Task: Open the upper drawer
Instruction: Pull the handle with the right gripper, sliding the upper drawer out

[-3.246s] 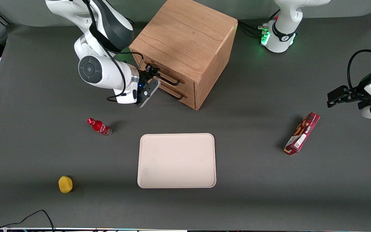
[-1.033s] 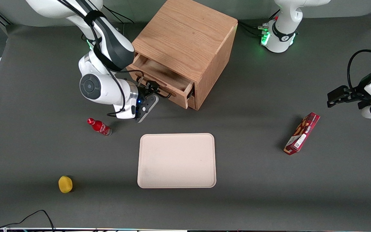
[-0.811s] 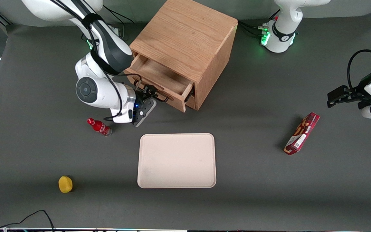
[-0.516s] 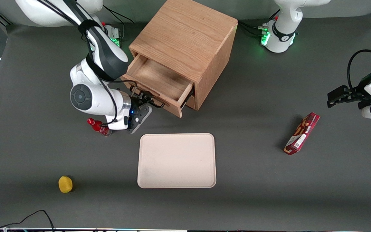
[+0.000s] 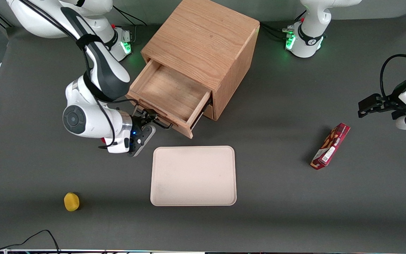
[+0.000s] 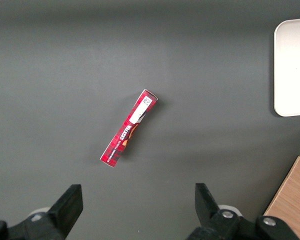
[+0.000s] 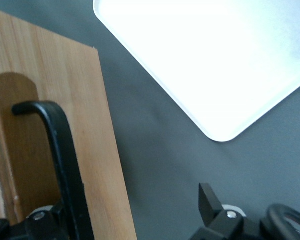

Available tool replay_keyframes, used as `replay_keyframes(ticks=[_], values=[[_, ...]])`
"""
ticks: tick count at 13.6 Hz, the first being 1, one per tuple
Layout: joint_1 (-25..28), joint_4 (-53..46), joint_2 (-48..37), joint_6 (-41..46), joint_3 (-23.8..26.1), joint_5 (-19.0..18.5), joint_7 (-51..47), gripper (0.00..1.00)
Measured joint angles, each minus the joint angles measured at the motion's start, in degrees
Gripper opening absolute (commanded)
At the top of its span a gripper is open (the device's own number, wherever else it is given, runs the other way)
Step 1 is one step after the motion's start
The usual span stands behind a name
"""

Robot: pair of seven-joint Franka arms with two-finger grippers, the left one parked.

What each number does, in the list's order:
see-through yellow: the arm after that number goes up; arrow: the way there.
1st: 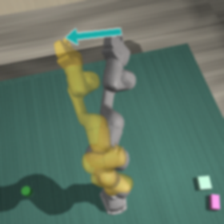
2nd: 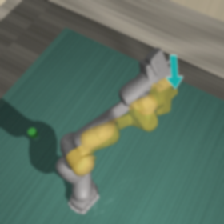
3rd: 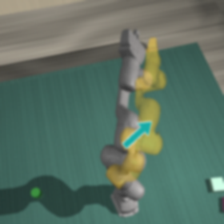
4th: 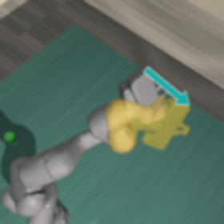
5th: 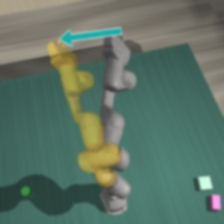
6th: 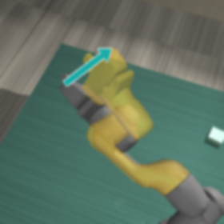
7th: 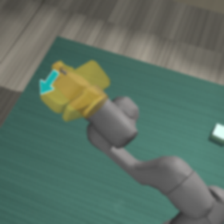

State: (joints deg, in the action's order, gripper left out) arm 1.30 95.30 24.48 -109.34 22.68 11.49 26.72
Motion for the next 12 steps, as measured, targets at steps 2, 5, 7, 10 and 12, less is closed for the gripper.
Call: replay_keyframes(ticks=[2,5,7,10,12], values=[[0.0,-2.38,1.34,1.52,-0.47,-1.22,0.66,1.0],[-0.02,-5.24,3.28,2.6,-0.81,-2.24,0.81,1.0],[-0.04,-6.53,4.22,2.62,-1.52,-2.37,1.42,1.0],[-0.09,-8.46,5.8,2.61,-2.28,-3.27,2.48,1.0],[-0.1,-9.61,6.79,2.63,-2.43,-4.49,2.69,1.0]])
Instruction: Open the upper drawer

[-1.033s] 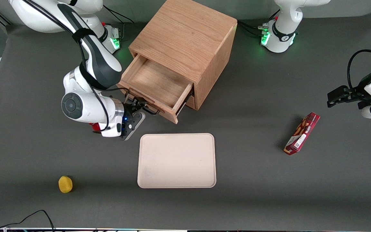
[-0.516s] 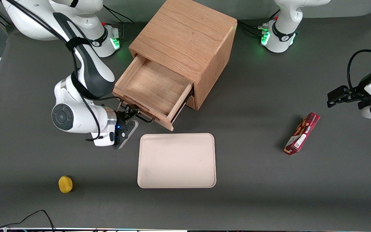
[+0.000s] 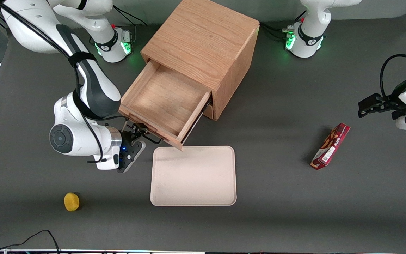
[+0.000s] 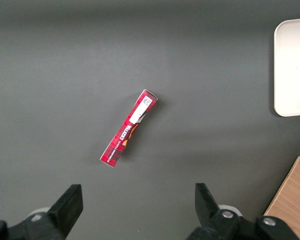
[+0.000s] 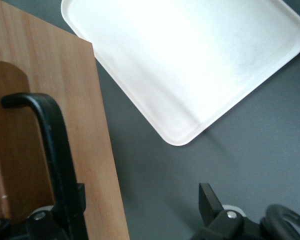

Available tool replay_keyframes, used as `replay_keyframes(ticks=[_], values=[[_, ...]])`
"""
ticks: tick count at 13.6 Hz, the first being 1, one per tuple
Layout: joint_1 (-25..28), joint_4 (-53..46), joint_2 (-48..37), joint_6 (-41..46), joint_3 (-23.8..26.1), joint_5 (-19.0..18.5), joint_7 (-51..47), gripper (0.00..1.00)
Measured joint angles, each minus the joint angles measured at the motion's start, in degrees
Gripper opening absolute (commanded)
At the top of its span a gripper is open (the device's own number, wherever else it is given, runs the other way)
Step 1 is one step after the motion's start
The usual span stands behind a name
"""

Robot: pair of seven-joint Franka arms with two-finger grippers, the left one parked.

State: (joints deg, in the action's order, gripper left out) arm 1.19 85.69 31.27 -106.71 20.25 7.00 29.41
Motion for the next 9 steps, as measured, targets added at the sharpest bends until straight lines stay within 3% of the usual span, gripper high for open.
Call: replay_keyframes(ticks=[9], values=[[0.27,-4.85,2.99,4.27,-0.41,-0.63,0.24,1.0]])
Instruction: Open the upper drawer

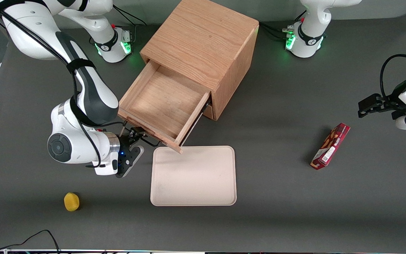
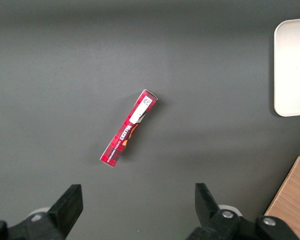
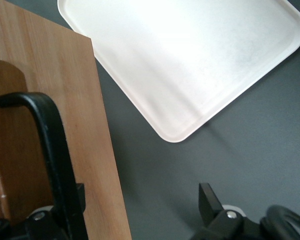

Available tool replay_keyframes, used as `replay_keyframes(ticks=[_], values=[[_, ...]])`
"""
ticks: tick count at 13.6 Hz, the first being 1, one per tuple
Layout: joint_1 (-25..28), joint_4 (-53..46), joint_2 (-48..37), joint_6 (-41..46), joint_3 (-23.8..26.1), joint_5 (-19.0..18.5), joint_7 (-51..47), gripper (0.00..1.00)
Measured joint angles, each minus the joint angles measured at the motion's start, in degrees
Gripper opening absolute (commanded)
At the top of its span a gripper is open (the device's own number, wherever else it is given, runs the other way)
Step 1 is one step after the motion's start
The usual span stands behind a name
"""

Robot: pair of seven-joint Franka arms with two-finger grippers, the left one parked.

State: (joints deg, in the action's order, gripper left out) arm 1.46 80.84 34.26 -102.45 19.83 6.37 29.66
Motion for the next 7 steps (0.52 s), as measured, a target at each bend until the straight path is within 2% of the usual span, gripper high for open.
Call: replay_keyframes(ticks=[4,7], values=[[-0.04,-2.94,-0.07,3.08,-0.02,-0.05,0.0,1.0],[-0.15,-9.09,-0.62,11.35,-0.02,-0.05,-0.17,1.0]])
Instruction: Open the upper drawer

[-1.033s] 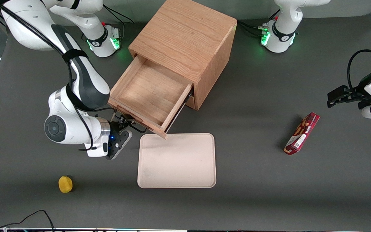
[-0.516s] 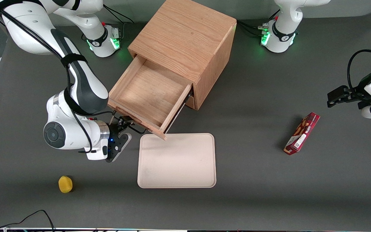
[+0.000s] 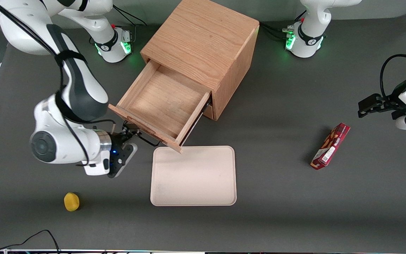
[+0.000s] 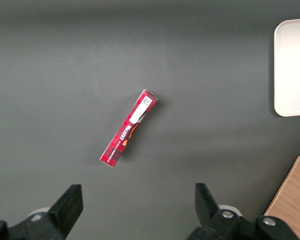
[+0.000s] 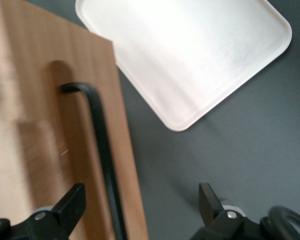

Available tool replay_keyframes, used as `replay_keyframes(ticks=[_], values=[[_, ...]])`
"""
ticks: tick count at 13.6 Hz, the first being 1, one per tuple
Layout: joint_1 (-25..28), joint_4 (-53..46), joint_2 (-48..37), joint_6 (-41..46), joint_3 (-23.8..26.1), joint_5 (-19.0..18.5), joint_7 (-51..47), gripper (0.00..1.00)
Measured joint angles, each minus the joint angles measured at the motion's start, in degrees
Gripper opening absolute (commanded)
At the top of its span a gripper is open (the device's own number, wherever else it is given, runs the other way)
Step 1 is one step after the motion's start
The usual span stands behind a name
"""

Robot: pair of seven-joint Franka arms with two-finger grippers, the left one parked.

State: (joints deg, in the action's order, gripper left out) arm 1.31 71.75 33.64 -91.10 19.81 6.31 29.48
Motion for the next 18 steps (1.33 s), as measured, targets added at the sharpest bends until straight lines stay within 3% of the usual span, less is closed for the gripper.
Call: replay_keyframes(ticks=[4,8,10,13,16,18], values=[[-0.37,-4.97,-3.36,7.35,-0.03,-0.01,-3.57,1.0],[-0.55,-5.55,-12.57,15.98,-0.43,-0.1,-18.91,1.0],[-0.49,-5.43,-17.78,20.02,-3.68,-0.44,-24.6,1.0],[-0.84,-4.51,-20.95,20.76,-12.14,-0.85,-25.01,1.0],[-1.25,4.89,-24.88,19.27,-15.7,-1.44,-25.1,1.0],[-1.2,15.55,-29.75,11.8,-16.01,-3.55,-26.67,1.0]])
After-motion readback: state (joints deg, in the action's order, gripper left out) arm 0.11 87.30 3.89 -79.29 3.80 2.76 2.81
